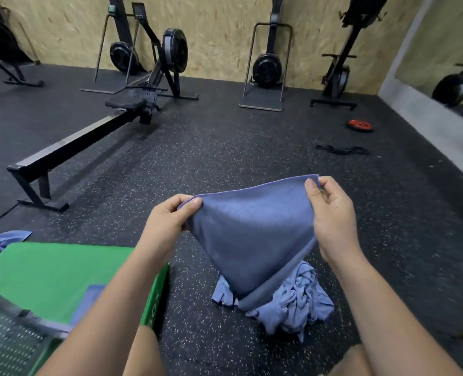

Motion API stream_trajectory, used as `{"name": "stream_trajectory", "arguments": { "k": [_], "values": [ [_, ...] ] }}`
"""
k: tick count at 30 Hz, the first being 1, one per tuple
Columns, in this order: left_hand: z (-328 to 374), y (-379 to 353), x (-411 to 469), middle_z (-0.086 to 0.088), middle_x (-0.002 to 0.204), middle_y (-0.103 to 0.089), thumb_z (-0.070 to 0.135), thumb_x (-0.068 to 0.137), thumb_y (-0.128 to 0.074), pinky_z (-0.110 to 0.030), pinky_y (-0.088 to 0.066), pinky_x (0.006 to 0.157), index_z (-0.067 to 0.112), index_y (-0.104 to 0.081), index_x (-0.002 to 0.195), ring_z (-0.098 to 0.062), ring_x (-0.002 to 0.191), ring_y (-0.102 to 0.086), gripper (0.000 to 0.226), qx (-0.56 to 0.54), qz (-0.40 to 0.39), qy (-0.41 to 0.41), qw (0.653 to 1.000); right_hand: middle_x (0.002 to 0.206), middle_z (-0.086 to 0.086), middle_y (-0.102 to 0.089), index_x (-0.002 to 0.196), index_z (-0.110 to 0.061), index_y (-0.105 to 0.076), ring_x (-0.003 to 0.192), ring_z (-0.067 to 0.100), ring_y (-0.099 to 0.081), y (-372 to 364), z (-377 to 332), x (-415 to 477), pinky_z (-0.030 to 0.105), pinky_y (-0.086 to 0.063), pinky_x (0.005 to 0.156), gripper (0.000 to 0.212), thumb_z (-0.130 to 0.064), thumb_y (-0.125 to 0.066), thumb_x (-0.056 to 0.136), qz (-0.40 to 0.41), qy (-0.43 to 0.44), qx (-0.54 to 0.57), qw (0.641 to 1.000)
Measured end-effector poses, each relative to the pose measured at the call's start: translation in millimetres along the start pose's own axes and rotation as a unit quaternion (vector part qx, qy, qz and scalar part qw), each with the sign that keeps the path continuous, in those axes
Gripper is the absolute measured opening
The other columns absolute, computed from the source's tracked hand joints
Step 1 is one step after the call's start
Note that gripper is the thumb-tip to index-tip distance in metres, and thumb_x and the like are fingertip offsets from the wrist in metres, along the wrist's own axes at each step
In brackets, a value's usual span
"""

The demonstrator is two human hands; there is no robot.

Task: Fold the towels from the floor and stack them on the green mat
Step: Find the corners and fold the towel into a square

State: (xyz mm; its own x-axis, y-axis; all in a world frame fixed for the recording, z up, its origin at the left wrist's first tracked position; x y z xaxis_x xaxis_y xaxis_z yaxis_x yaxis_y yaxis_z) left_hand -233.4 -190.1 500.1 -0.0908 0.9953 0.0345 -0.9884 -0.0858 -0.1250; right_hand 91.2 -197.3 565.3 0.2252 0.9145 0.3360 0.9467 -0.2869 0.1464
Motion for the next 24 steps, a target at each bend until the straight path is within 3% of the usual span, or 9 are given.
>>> {"name": "stream_trajectory", "arguments": {
  "k": [6,13,17,19,24],
  "values": [
    [-17,-20,18,-0.001,0.084,-0.062,0.030,0.102,-0.073,-0.034,-0.040,0.072,0.019,-0.069,0.092,-0.015,0.079,-0.053,0.015,-0.052,-0.004,-0.004,0.999,0.070,-0.003,-0.035,0.085,-0.010,-0.056,0.068,0.015,-0.029,-1,28,-4,0.038,-0.025,0.064,0.036,-0.034,-0.059,0.111,0.053,-0.010,-0.015,0.998],
    [-39,-18,23,0.003,0.089,-0.077,0.026,0.096,-0.080,-0.038,-0.048,0.084,0.018,-0.082,0.095,-0.012,0.086,-0.063,0.009,-0.003,0.102,-0.031,0.994,0.071,0.001,-0.038,0.082,-0.010,-0.059,0.069,0.016,-0.032,15,57,1,0.038,-0.028,0.065,0.038,-0.038,-0.062,0.109,0.081,-0.027,-0.036,0.996],
    [-55,-21,18,-0.009,0.109,-0.082,0.027,0.101,-0.074,-0.043,-0.051,0.099,0.018,-0.083,0.107,-0.018,0.098,-0.069,0.014,-0.029,0.063,-0.007,0.998,0.070,0.001,-0.035,0.079,-0.009,-0.053,0.068,0.015,-0.031,13,69,-6,0.039,-0.027,0.064,0.043,-0.036,-0.059,0.111,0.053,-0.021,-0.055,0.997],
    [-62,-20,12,-0.012,0.109,-0.081,0.027,0.099,-0.077,-0.044,-0.051,0.098,0.015,-0.083,0.107,-0.020,0.098,-0.069,0.016,-0.035,0.060,-0.005,0.998,0.071,0.002,-0.035,0.080,-0.006,-0.052,0.069,0.016,-0.031,10,77,-16,0.039,-0.027,0.065,0.044,-0.037,-0.058,0.111,0.053,-0.031,-0.045,0.997],
    [-63,-10,5,-0.006,0.083,-0.072,0.026,0.087,-0.089,-0.038,-0.045,0.080,0.011,-0.074,0.086,-0.017,0.082,-0.061,0.021,-0.007,0.109,-0.022,0.994,0.067,-0.001,-0.038,0.079,-0.009,-0.059,0.065,0.013,-0.033,0,81,-21,0.036,-0.028,0.063,0.041,-0.036,-0.061,0.109,0.050,-0.056,-0.048,0.996]
  ]
}}
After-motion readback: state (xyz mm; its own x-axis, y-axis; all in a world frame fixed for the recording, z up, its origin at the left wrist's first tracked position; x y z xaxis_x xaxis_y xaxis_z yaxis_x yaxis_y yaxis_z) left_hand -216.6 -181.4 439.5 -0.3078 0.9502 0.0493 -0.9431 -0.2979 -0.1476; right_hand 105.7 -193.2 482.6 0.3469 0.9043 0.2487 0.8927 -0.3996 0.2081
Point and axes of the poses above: each hand's wrist, its own x-axis towards the middle knuckle, its own y-axis out of the back of the hand, z = x × y, the point moved 6 cm from there along x, towards the middle knuckle
